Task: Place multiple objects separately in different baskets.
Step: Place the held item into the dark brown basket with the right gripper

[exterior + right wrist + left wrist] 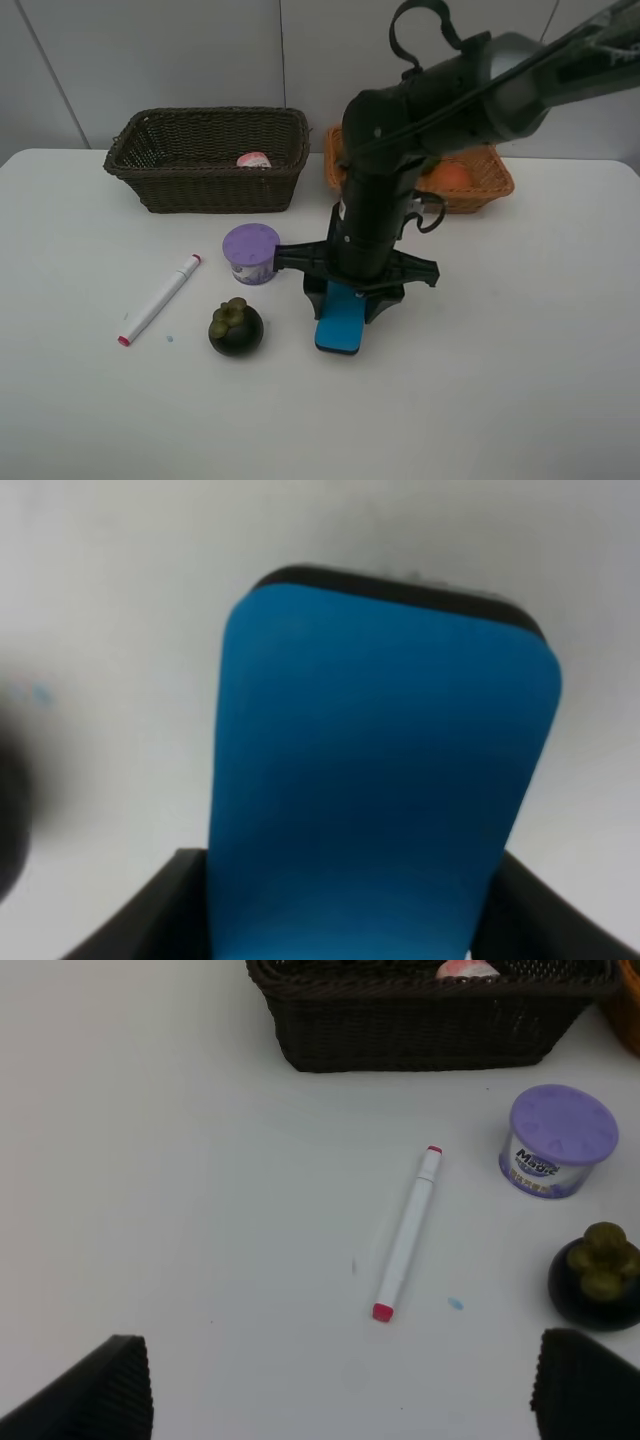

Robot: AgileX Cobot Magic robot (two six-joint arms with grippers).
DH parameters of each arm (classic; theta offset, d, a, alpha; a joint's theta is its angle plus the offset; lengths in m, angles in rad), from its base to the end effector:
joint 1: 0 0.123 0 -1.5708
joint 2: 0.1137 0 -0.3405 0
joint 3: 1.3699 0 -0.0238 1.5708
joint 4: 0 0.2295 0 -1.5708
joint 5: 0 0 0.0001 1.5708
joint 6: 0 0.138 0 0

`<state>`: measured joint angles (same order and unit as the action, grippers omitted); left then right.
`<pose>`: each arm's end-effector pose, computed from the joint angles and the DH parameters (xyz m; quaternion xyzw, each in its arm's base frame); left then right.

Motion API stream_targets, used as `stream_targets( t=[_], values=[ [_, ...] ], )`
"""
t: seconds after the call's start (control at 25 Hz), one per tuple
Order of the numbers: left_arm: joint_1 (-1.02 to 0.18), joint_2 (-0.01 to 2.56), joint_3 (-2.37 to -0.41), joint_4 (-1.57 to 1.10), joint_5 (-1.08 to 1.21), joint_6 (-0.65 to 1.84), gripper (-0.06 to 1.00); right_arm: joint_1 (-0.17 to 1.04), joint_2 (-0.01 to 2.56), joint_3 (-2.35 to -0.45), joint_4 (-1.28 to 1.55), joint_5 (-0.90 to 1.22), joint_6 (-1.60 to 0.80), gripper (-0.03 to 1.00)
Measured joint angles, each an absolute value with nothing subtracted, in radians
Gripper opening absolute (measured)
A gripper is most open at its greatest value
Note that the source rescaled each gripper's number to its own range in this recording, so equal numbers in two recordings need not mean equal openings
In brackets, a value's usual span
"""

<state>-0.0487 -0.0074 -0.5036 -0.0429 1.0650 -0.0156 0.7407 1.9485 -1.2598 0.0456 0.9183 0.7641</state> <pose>-0.0394 -0.0033 0.2459 0.0151 0.8512 -0.0383 0.5233 0.2699 0.2536 0.1752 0.0251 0.9992 0.0309 0.0060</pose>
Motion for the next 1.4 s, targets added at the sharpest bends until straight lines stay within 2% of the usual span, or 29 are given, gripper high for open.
stream_targets(
  t=[0.44, 0.84, 1.4],
  values=[
    [-0.049, -0.007, -0.504, -0.043, 1.065, -0.016, 1.0, 0.741, 1.92, -1.514, -0.105, 1.073, 0.758, 0.4],
    [-0.049, -0.007, -0.504, -0.043, 1.065, -0.016, 1.0, 0.741, 1.928, -1.78, -0.245, 1.102, 0.663, 0.4],
    [-0.049, -0.007, -0.504, -0.043, 1.065, -0.016, 1.0, 0.741, 2.159, -2.008, -0.287, 0.767, 0.425, 0.39]
  ],
)
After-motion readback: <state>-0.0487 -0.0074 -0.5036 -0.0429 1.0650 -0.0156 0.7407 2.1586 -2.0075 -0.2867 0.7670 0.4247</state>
